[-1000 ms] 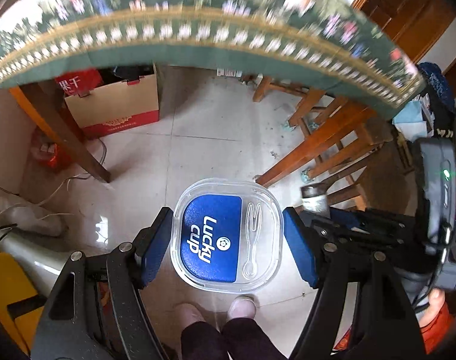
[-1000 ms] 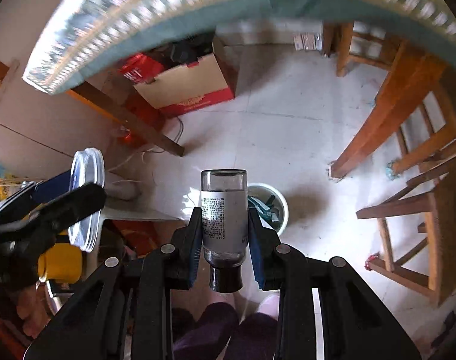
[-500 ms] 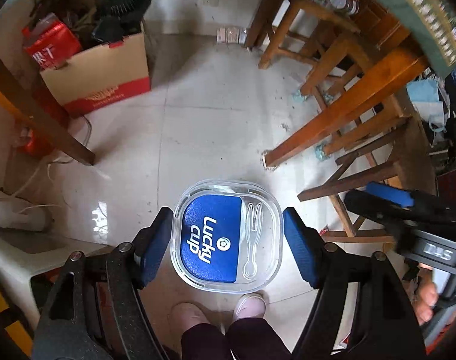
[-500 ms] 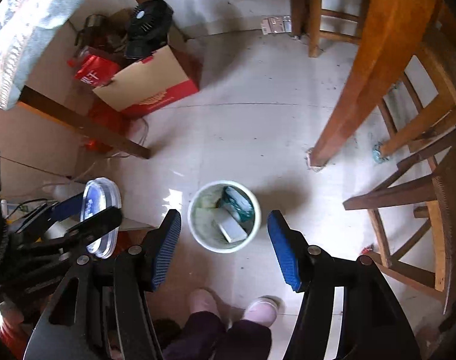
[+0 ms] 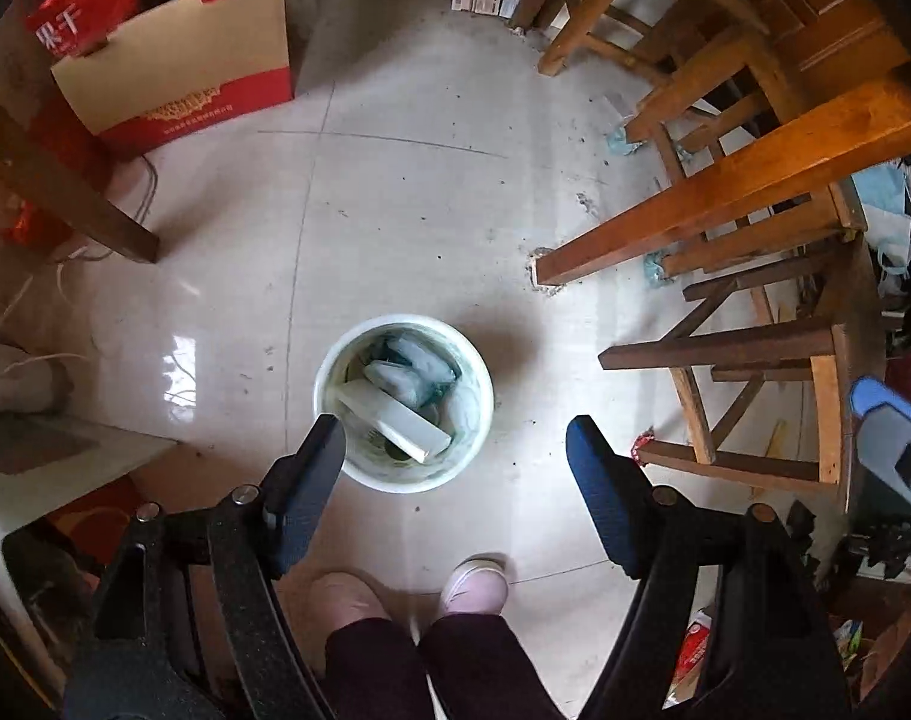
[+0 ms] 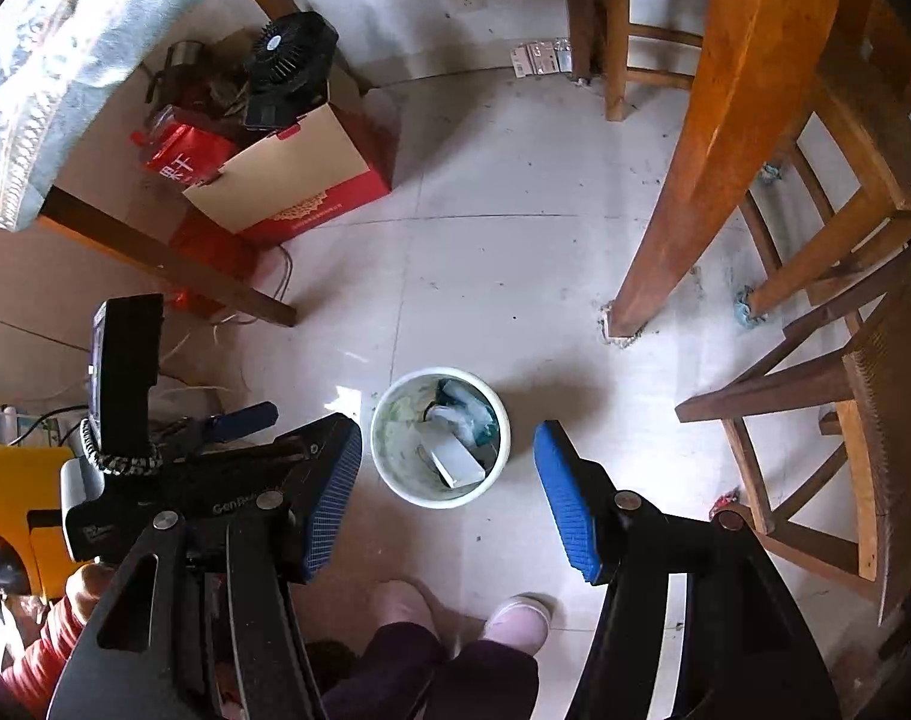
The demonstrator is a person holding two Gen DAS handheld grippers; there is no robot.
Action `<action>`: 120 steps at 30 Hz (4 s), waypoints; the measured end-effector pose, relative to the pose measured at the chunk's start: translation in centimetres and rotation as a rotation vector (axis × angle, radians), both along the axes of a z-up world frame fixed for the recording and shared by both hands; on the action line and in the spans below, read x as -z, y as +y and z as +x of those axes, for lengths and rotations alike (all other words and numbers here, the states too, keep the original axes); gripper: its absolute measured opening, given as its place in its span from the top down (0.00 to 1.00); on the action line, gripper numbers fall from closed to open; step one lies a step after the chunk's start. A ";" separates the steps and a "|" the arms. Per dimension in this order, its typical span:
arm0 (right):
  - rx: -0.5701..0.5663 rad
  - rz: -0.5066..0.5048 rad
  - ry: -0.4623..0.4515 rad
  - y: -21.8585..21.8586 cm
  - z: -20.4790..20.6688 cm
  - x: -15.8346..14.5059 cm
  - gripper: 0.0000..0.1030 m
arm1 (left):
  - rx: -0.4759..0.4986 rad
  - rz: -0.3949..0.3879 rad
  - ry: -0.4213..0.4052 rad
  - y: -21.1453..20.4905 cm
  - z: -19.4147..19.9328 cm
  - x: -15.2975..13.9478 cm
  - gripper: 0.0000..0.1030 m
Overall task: Collect trash
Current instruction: 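Move both open tools back up over the floral tablecloth, then grasp the green snack wrapper with the right tool while the left tool grasps the foil ball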
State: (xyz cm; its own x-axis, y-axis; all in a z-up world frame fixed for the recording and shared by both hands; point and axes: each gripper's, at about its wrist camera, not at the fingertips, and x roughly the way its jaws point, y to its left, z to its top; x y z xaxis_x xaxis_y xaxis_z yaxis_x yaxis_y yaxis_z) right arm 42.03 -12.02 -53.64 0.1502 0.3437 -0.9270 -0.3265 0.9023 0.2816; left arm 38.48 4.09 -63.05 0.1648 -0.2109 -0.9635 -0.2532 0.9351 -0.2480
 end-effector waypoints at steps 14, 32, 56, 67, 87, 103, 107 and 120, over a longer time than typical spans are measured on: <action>-0.039 0.001 -0.075 0.6 -1.7 -11.6 0.45 | 0.053 0.113 -0.147 1.3 -3.2 -17.7 0.27; 0.047 0.072 -0.397 0.4 -6.6 -35.7 0.46 | 0.059 0.193 -0.532 2.2 -8.4 -46.8 0.27; 0.164 0.104 -0.819 2.6 -11.0 -49.7 0.28 | 0.048 0.265 -0.838 6.6 -12.2 -60.3 0.22; 0.149 0.114 -0.780 2.8 -3.9 -48.6 0.28 | 0.048 0.291 -0.816 5.5 -3.4 -59.2 0.22; 0.054 0.119 -0.753 0.5 14.4 -49.3 0.28 | -0.053 0.286 -0.729 4.1 16.4 -58.3 0.21; 0.156 0.036 -0.333 8.2 25.8 -36.4 0.28 | 0.060 0.282 -0.555 13.4 26.9 -51.5 0.22; 0.138 0.070 -0.186 11.2 28.8 -31.5 0.28 | 0.082 0.258 -0.494 16.3 29.0 -48.7 0.22; 0.159 0.007 -0.009 12.6 34.0 -23.0 0.28 | 0.116 0.178 -0.324 18.8 32.4 -41.2 0.22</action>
State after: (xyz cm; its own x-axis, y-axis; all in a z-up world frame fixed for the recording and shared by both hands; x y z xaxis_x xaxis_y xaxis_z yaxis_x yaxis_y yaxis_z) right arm 76.05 0.56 -30.62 0.2117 0.3214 -0.9230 -0.1823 0.9408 0.2858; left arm 70.90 22.93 -21.89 0.4517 -0.0800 -0.8886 -0.0784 0.9886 -0.1289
